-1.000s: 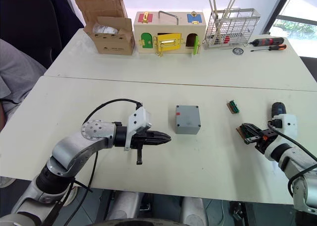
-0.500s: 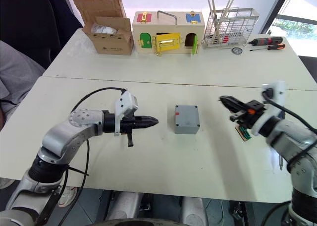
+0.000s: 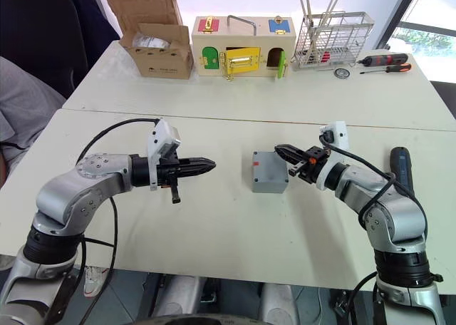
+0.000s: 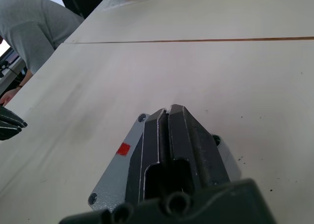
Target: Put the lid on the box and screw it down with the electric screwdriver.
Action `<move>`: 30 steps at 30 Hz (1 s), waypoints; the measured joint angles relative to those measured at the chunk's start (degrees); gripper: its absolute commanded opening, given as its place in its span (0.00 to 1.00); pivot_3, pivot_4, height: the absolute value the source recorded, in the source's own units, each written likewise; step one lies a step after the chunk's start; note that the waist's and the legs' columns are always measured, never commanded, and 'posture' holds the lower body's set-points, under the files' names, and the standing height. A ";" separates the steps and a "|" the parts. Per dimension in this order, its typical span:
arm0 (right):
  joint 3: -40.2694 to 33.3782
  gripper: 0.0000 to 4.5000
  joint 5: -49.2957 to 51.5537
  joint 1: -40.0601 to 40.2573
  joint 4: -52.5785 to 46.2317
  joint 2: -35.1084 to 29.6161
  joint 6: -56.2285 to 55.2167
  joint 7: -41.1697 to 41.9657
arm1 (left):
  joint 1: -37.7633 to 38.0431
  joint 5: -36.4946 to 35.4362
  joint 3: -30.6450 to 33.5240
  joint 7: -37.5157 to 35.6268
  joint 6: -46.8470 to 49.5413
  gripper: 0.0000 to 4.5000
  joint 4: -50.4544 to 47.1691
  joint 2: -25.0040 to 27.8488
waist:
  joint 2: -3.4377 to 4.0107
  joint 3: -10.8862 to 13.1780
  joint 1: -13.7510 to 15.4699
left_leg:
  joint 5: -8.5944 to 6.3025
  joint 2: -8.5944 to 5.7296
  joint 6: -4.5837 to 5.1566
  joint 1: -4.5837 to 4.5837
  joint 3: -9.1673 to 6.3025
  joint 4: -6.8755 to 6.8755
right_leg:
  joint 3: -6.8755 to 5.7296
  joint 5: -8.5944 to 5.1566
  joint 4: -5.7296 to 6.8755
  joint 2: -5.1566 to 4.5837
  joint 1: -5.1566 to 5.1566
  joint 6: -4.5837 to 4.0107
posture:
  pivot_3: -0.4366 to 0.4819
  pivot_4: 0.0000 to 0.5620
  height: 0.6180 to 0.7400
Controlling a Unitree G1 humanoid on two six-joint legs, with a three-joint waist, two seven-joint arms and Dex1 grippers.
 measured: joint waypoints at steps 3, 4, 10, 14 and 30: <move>-0.27 0.01 -0.07 0.01 1.00 0.01 -0.28 0.09 | 0.00 -0.29 -0.01 0.66 0.24 0.02 -0.39 0.01 | 0.00 0.00 0.01 | 0.00 0.00 0.00 0.00 0.01 0.00 | 0.00 0.00 0.00 0.00 0.00 0.00 | 0.48 0.27 0.91; -0.65 0.01 0.04 0.01 1.08 0.01 -0.26 0.08 | 0.00 -0.36 0.00 0.81 0.25 0.02 -0.38 0.01 | 0.00 0.00 0.01 | 0.00 0.00 0.00 0.00 0.01 0.00 | 0.00 0.00 0.00 0.00 0.00 0.00 | 0.48 0.27 0.91; -2.52 0.01 0.80 0.44 0.99 0.05 0.24 -0.30 | -0.02 -0.50 -0.43 0.95 0.01 0.02 -0.29 0.01 | 0.00 0.00 0.02 | 0.00 0.00 0.00 0.00 0.01 0.00 | 0.00 0.00 0.00 0.00 0.00 0.00 | 0.48 0.27 0.91; -2.78 0.01 1.08 1.38 0.67 0.26 0.32 -0.82 | -0.24 -0.41 -0.86 0.58 -0.80 0.02 -0.11 -0.01 | 0.00 0.00 0.00 | 0.00 0.00 0.00 0.00 0.01 0.00 | 0.00 0.00 0.00 0.00 0.00 0.00 | 0.48 0.27 0.91; -2.81 0.01 0.75 2.77 -0.11 0.75 -0.05 -1.42 | -0.27 0.06 -2.46 0.37 -1.78 0.02 0.24 0.00 | 0.00 0.00 0.01 | 0.00 0.00 0.00 0.00 0.00 0.00 | 0.00 0.00 0.00 0.00 0.00 0.00 | 0.48 0.27 0.91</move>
